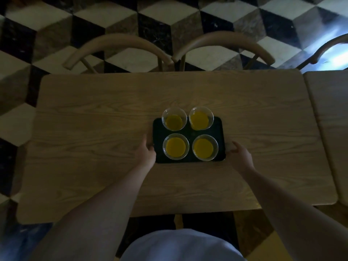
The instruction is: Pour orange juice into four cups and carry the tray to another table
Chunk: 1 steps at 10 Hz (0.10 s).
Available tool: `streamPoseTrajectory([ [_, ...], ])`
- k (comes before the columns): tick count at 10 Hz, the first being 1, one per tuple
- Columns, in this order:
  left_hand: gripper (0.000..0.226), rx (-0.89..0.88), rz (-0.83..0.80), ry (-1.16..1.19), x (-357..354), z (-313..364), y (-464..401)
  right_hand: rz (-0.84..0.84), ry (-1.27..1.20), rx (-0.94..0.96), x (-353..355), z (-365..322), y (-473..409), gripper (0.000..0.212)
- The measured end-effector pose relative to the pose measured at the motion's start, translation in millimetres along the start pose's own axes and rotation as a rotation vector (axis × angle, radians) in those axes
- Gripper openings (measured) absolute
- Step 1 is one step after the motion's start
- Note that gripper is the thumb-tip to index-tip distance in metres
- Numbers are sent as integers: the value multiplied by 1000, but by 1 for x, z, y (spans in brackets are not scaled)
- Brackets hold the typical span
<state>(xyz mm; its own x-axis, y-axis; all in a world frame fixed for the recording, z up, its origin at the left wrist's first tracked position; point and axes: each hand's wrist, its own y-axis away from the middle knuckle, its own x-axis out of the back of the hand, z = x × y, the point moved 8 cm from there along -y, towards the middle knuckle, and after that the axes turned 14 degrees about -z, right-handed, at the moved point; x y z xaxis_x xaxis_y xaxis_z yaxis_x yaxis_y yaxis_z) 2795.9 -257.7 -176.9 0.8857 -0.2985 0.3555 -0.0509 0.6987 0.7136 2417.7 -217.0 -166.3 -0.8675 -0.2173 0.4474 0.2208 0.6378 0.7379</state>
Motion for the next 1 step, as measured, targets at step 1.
streamPoseTrajectory([
  [1,66,47,18,51,2,-8,7,16,68,-26,-2,7,15,57],
])
